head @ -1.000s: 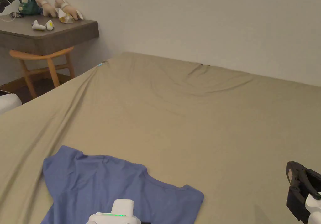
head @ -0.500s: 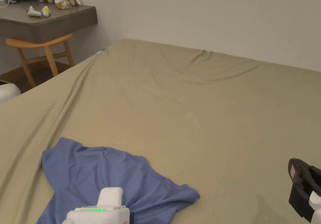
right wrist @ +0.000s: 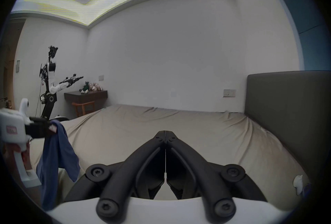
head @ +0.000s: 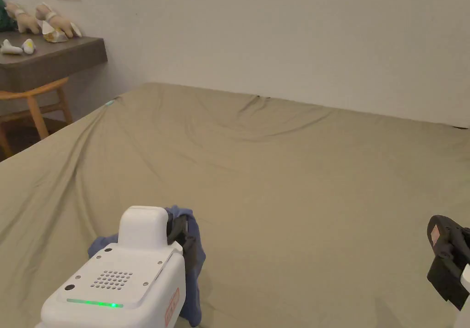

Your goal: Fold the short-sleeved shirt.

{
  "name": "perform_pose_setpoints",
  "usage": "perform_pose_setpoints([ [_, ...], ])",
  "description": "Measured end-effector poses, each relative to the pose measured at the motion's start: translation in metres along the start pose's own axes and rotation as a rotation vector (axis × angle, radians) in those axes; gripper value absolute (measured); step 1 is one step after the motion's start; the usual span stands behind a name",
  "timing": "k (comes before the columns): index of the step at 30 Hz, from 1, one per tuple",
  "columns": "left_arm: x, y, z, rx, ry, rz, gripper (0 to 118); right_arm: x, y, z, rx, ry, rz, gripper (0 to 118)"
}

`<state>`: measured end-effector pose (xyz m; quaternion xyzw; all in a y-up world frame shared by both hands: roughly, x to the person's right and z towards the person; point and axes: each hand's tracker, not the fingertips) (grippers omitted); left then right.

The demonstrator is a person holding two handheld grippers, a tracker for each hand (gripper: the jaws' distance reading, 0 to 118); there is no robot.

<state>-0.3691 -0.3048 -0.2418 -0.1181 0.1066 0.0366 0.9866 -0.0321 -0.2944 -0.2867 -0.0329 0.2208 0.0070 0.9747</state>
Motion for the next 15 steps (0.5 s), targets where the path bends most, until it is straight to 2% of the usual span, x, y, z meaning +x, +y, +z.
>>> perform_pose_setpoints([
  [5,0.079,0.046,0.012,0.14,-0.237,-0.004,7,0.038,0.019,0.053,0.084,-0.104,0.002,3],
  [8,0.145,0.055,0.007,0.173,-0.38,-0.064,7,0.065,0.027,0.085,0.122,-0.185,0.028,3],
  [12,0.24,0.035,-0.007,0.121,-0.604,-0.127,7,0.099,0.031,0.125,0.154,-0.287,0.039,3],
  [15,0.308,-0.005,-0.017,0.002,-0.749,-0.167,7,0.123,0.028,0.147,0.149,-0.352,0.033,3],
])
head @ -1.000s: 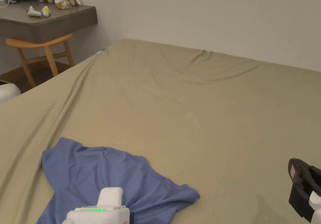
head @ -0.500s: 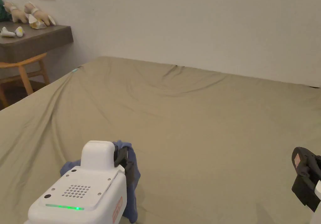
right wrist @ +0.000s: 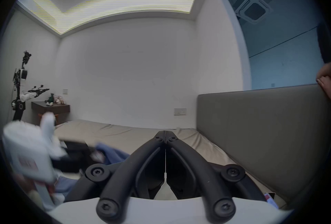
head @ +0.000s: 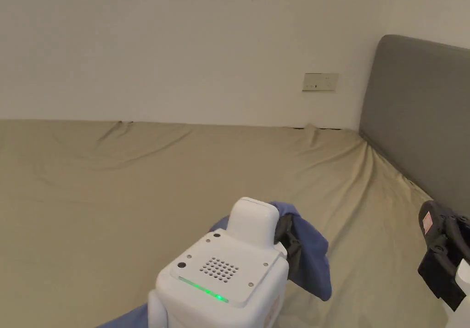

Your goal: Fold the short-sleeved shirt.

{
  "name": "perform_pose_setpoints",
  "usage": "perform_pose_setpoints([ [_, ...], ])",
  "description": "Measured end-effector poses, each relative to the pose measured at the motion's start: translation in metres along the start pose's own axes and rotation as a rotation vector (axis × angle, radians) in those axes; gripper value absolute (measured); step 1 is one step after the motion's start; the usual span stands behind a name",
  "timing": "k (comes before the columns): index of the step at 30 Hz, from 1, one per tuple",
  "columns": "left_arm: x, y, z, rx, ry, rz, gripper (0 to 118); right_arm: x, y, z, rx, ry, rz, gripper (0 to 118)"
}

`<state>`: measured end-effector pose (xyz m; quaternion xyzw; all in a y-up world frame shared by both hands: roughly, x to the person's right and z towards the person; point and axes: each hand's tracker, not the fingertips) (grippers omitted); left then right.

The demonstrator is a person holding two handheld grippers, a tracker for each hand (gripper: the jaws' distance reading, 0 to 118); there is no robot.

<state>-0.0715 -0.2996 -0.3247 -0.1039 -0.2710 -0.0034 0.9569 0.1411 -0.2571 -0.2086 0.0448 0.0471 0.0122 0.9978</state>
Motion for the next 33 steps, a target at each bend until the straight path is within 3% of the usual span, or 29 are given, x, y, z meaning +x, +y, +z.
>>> perform_pose_setpoints([
  [7,0.093,-0.12,-0.1,-0.375,-0.196,0.017,7,0.049,-0.027,0.013,-0.093,-0.102,-0.015,3],
  [14,0.115,-0.184,-0.129,-0.64,-0.222,0.024,9,0.067,-0.048,0.012,-0.17,-0.132,-0.04,3],
  [19,0.081,-0.133,-0.091,-0.473,-0.161,0.113,65,0.058,-0.039,0.016,-0.15,-0.112,-0.025,3],
  [20,0.071,-0.12,-0.079,-0.438,-0.135,0.121,105,0.056,-0.036,0.017,-0.143,-0.106,-0.018,3],
  [21,0.058,-0.104,-0.063,-0.378,-0.113,0.133,118,0.055,-0.034,0.021,-0.132,-0.097,-0.011,3],
  [27,-0.019,-0.033,0.079,-0.017,0.222,0.126,118,0.033,-0.021,0.042,-0.08,-0.056,-0.005,3],
  [33,-0.066,-0.015,0.22,0.179,0.555,0.066,114,0.01,-0.022,0.057,-0.065,-0.01,0.017,3],
])
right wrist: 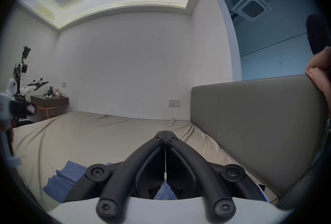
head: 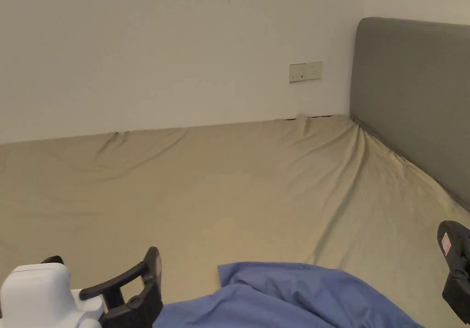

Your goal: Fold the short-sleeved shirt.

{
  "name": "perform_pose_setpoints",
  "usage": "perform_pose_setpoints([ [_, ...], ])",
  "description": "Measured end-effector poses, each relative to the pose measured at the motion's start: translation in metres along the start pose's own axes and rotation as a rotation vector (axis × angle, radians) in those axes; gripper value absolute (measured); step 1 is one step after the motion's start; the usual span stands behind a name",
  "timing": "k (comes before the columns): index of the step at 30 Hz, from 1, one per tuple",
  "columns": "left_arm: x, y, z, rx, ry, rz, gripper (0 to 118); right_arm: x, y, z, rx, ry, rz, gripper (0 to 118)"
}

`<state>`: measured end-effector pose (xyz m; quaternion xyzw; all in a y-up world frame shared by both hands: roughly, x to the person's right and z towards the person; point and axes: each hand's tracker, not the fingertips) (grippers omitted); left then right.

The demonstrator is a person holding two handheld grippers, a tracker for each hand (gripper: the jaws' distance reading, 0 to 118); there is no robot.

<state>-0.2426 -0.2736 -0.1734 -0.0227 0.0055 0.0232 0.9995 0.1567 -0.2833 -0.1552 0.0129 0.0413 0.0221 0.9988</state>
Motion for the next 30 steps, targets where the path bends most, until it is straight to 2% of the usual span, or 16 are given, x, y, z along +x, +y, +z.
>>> perform_pose_setpoints([
  [1,-0.009,0.003,0.013,0.026,0.037,-0.014,101,-0.004,-0.001,0.002,0.002,0.01,-0.001,3],
  [3,-0.024,0.004,0.035,0.053,0.142,-0.052,36,-0.013,-0.002,0.003,-0.003,0.023,-0.002,3],
  [4,-0.031,0.002,0.045,0.061,0.162,-0.064,13,-0.018,-0.003,0.004,-0.008,0.03,-0.002,3],
  [7,-0.048,-0.003,0.06,0.012,0.113,-0.022,5,-0.029,-0.005,0.008,-0.023,0.054,-0.016,3],
  [13,-0.064,-0.024,0.053,-0.143,0.113,0.045,4,-0.042,-0.006,0.01,-0.04,0.078,-0.005,3],
  [16,-0.069,-0.039,0.031,-0.337,0.069,0.051,4,-0.041,-0.006,0.009,-0.043,0.081,0.0,3],
  [18,-0.073,-0.059,0.005,-0.539,0.059,0.088,4,-0.041,-0.007,0.008,-0.05,0.076,0.004,3],
  [19,-0.075,-0.074,-0.007,-0.613,0.079,0.101,12,-0.04,-0.008,0.007,-0.054,0.073,0.004,3],
  [21,-0.082,-0.106,-0.031,-0.772,0.087,0.127,103,-0.038,-0.012,0.005,-0.065,0.065,-0.004,3],
  [22,-0.085,-0.127,-0.042,-0.834,0.062,0.145,118,-0.037,-0.014,0.004,-0.073,0.06,-0.009,3],
  [30,-0.072,-0.232,-0.075,-1.158,0.092,0.139,116,-0.025,-0.04,-0.008,-0.176,0.018,-0.002,3],
])
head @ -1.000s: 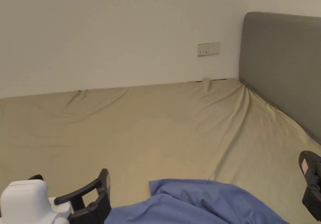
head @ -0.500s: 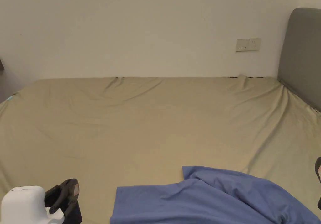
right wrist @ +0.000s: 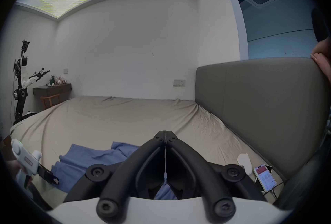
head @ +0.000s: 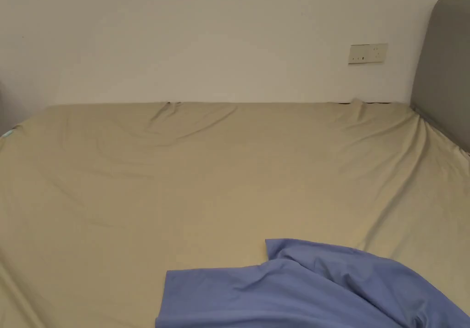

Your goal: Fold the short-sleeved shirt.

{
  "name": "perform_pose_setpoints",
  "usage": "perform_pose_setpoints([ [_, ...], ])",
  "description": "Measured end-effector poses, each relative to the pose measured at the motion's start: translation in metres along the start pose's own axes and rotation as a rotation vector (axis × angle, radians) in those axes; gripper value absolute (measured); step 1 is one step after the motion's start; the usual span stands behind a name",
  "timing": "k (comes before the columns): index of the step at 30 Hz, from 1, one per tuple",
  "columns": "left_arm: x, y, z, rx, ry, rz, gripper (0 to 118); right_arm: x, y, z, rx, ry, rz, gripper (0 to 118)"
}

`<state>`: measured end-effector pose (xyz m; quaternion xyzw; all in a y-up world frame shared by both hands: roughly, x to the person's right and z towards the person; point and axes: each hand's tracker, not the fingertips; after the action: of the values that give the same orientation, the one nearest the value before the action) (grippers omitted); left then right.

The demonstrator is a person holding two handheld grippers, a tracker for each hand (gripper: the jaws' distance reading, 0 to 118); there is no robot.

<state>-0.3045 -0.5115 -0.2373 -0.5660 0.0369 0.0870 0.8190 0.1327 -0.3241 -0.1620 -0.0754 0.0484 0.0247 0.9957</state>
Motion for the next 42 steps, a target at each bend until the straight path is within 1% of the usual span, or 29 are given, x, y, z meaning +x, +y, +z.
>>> perform_pose_setpoints([
  [1,0.002,-0.001,-0.006,-0.017,0.005,0.0,113,0.002,-0.003,-0.002,-0.017,-0.006,0.0,3],
  [2,0.008,-0.001,-0.006,0.009,0.087,-0.034,110,0.003,-0.005,-0.005,-0.038,-0.011,0.001,3],
  [3,0.013,-0.007,0.004,0.051,0.07,-0.064,102,0.005,-0.008,-0.008,-0.059,-0.015,0.006,3],
  [4,0.016,-0.004,0.008,0.045,0.081,-0.07,90,0.008,-0.012,-0.013,-0.093,-0.018,0.012,4],
  [5,0.018,-0.002,0.013,0.059,0.07,-0.073,74,0.011,-0.015,-0.018,-0.132,-0.016,0.015,17],
  [6,0.02,0.0,0.017,0.083,0.088,-0.073,63,0.017,-0.021,-0.026,-0.183,-0.021,0.019,37],
  [7,0.026,-0.005,0.023,0.083,0.107,-0.068,49,0.021,-0.025,-0.034,-0.237,-0.031,0.023,69],
  [8,0.026,-0.005,0.027,0.09,0.099,-0.068,23,0.027,-0.03,-0.044,-0.295,-0.032,0.023,112],
  [9,0.024,-0.005,0.031,0.102,0.095,-0.069,4,0.035,-0.036,-0.054,-0.349,-0.026,0.004,118],
  [10,0.02,-0.007,0.036,0.14,0.016,-0.052,3,0.051,-0.049,-0.067,-0.407,-0.024,-0.019,118],
  [11,0.019,-0.008,0.041,0.148,-0.059,-0.019,3,0.061,-0.058,-0.07,-0.39,-0.041,-0.039,118],
  [12,0.018,-0.008,0.046,0.147,-0.053,0.019,2,0.073,-0.064,-0.072,-0.441,-0.013,-0.066,118],
  [13,0.02,-0.008,0.048,0.141,-0.036,0.013,2,0.084,-0.072,-0.079,-0.518,-0.038,-0.066,118],
  [16,0.023,-0.009,0.055,0.161,-0.036,-0.018,2,0.118,-0.116,-0.106,-0.667,-0.068,-0.052,118],
  [17,0.025,-0.008,0.056,0.161,-0.037,-0.024,2,0.126,-0.13,-0.114,-0.72,-0.083,-0.031,118],
  [18,0.025,-0.008,0.056,0.158,-0.038,-0.03,2,0.124,-0.135,-0.126,-0.77,-0.091,-0.02,118],
  [21,0.028,-0.008,0.053,0.148,-0.04,-0.038,2,0.133,-0.166,-0.144,-0.875,-0.044,0.015,117],
  [22,0.029,-0.009,0.051,0.143,-0.032,-0.039,2,0.128,-0.171,-0.146,-0.905,-0.038,0.017,111],
  [23,0.03,-0.009,0.05,0.139,-0.027,-0.04,2,0.126,-0.175,-0.148,-0.917,-0.012,0.009,91],
  [24,0.03,-0.01,0.05,0.136,-0.027,-0.04,2,0.125,-0.177,-0.147,-0.903,0.036,-0.024,83],
  [25,0.03,-0.011,0.05,0.134,-0.03,-0.039,2,0.118,-0.17,-0.14,-0.841,0.001,0.005,77],
  [26,0.031,-0.011,0.051,0.133,-0.031,-0.038,2,0.113,-0.165,-0.134,-0.809,0.019,0.037,40],
  [27,0.031,-0.01,0.051,0.133,-0.031,-0.038,2,0.111,-0.163,-0.131,-0.796,0.072,0.021,13],
  [29,0.031,-0.01,0.056,0.138,-0.037,-0.038,2,0.104,-0.156,-0.129,-0.799,0.055,0.013,13],
  [30,0.031,-0.01,0.06,0.145,-0.042,-0.04,2,0.101,-0.149,-0.125,-0.772,0.083,-0.003,13],
  [32,0.029,-0.009,0.073,0.184,-0.058,-0.053,1,0.099,-0.13,-0.111,-0.7,0.125,-0.11,13],
  [33,0.027,-0.009,0.082,0.215,-0.062,-0.061,1,0.098,-0.118,-0.102,-0.659,0.136,-0.135,13],
  [38,0.007,0.004,0.149,0.373,-0.184,0.015,1,0.094,-0.042,-0.047,-0.45,0.163,-0.184,13],
  [42,-0.009,0.025,0.211,0.533,-0.211,0.033,1,0.098,0.018,-0.019,-0.314,0.195,-0.229,13],
])
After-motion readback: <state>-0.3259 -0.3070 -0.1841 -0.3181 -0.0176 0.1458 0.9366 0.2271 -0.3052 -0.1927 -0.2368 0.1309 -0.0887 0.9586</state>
